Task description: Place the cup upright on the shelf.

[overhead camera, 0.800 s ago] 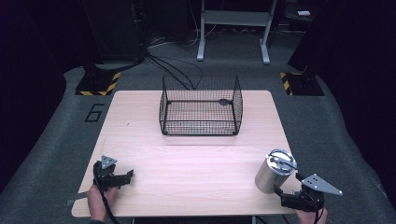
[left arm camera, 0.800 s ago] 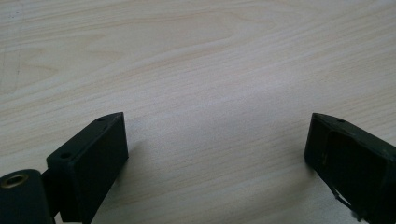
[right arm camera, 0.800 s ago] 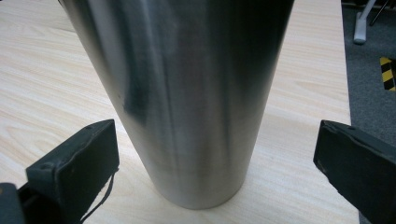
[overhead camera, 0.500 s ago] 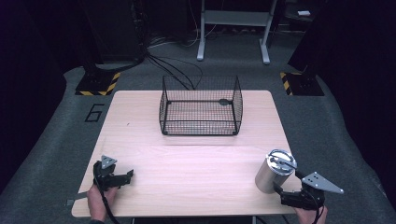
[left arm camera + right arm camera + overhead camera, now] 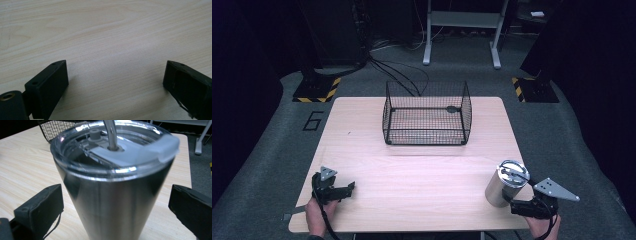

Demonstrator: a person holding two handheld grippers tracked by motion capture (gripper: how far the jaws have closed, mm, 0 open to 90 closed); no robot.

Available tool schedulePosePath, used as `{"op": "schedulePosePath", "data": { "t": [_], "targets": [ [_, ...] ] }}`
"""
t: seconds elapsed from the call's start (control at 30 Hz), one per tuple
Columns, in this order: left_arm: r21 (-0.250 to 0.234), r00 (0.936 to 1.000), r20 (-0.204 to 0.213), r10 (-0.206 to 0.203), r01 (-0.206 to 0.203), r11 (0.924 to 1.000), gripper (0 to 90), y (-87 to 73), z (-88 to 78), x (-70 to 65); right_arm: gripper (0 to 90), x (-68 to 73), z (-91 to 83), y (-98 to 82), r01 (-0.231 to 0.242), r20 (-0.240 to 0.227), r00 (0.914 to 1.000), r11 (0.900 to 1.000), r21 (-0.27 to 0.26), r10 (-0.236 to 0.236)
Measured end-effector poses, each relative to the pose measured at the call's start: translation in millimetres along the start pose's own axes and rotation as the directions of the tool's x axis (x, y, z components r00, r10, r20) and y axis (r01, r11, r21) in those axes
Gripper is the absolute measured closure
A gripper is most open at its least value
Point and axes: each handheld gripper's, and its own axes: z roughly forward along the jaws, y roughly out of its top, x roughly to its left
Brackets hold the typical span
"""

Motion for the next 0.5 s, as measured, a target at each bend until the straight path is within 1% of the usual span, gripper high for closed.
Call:
{"op": "schedulePosePath", "data": {
  "t": [0.07,0.2,0.23,0.27,0.3,0.33,0.37,0.47,0.5],
  "targets": [
    [0.003,1.0,0.001,-0.002,0.002,1.0,6.1,0.0,-0.2,-0.2,0.0,1.0,1.9,1.4,0.0,-0.01,0.9999,1.0,-0.005,0.0],
    [0.001,1.0,0.0,0.001,-0.001,1.0,6.1,0.0,-0.1,0.0,0.0,3.9,7.7,2.9,0.002,-0.012,0.9999,1.0,-0.005,-0.002],
    [0.002,1.0,0.0,0.001,-0.001,1.0,6.1,0.0,-0.1,0.0,0.0,4.1,8.6,3.0,0.003,-0.007,1.0,1.0,-0.005,-0.003],
    [0.003,1.0,0.001,-0.001,0.001,1.0,6.1,0.0,-0.2,-0.2,0.0,4.0,10.8,3.1,-0.007,-0.007,1.0,1.0,-0.018,0.006],
    [0.001,1.0,0.0,0.001,-0.001,1.0,6.1,0.0,-0.1,0.0,0.0,3.9,11.5,3.4,-0.008,-0.003,1.0,1.0,-0.016,0.007],
    [0.002,1.0,0.0,0.001,-0.001,1.0,6.1,0.0,-0.1,-0.1,0.0,3.8,12.7,3.6,-0.009,-0.007,0.9999,1.0,-0.025,0.009],
    [0.002,1.0,0.0,-0.001,0.001,1.0,6.1,0.0,-0.2,-0.2,0.0,4.2,14.0,4.4,-0.009,0.005,0.9999,1.0,-0.025,0.009],
    [0.002,1.0,0.001,-0.002,0.002,1.0,6.1,-0.1,-0.2,-0.3,0.0,4.2,15.7,4.9,-0.013,0.009,0.9999,0.999,-0.036,0.013],
    [0.002,1.0,0.0,0.0,0.0,1.0,6.1,0.0,-0.2,-0.2,0.0,4.3,16.3,5.1,-0.012,0.017,0.9998,0.999,-0.042,0.012]
  ]
}}
